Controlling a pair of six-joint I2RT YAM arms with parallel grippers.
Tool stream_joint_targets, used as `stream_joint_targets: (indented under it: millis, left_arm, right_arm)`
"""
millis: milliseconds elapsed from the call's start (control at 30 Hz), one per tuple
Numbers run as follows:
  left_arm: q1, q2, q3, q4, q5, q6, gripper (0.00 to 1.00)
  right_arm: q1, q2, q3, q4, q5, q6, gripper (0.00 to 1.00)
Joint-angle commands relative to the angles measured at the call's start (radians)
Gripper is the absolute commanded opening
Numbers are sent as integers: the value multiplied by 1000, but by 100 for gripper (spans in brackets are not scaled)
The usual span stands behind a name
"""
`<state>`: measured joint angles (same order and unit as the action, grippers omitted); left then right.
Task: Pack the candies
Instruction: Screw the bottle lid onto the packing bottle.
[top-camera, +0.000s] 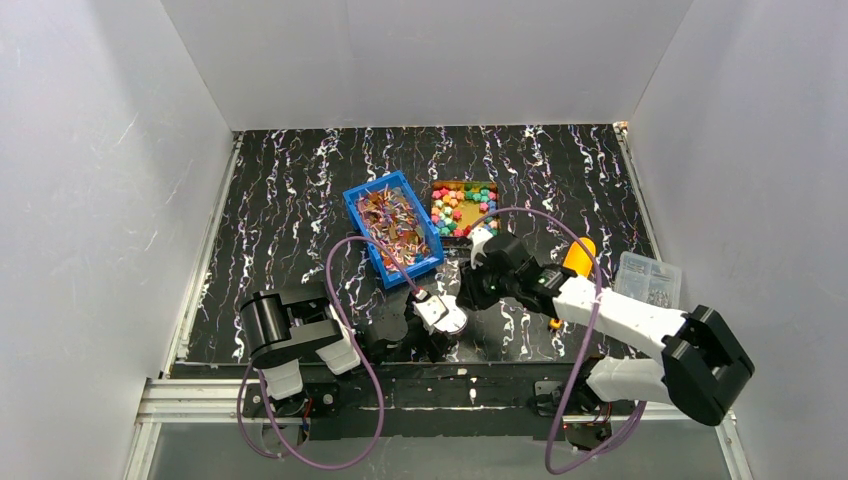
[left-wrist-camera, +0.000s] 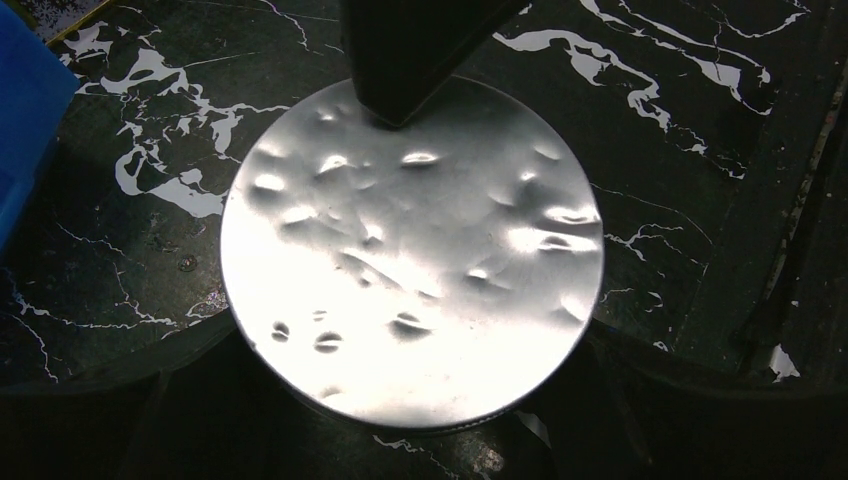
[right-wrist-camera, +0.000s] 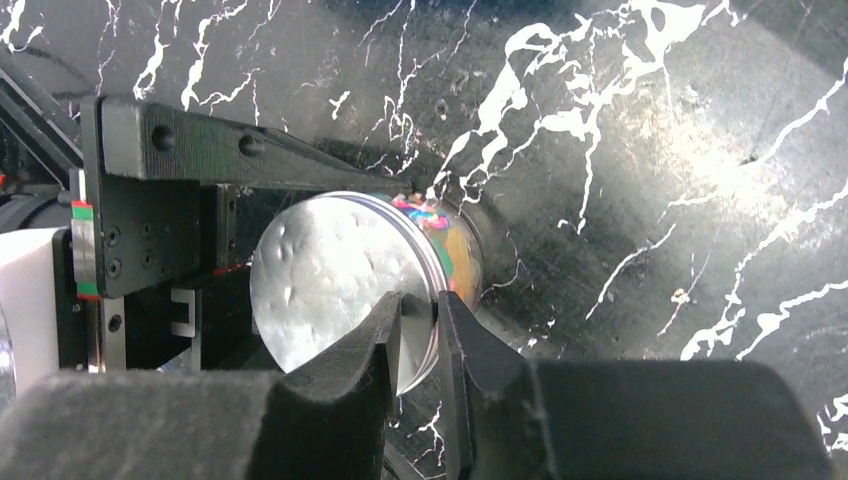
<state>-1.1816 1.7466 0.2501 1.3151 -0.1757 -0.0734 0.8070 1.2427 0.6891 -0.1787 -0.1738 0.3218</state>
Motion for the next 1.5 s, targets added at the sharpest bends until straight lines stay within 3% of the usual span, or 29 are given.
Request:
stream_joint_targets:
  millis: [0,367,767,1267,1467]
  left_arm:
    - [7,27,-10,-148,-43,-54,60]
    - [8,12,-8,-156,-54,-65,61]
    - [8,-19,-7,-175,-57,-63,60]
    - [8,-25,-31,-174,-62,-73,59]
    - [8,-24,-32,-173,-61,-72,59]
  right_arm:
    - [105,-63,-89,-54,-49,130,26]
    - [310,-165,-146,-47,134,329,26]
    - [497,-146,-142,6,256,476,29]
    - [491,-148,138,-374,569,343,39]
    - [406,-92,236,-401,563,227,40]
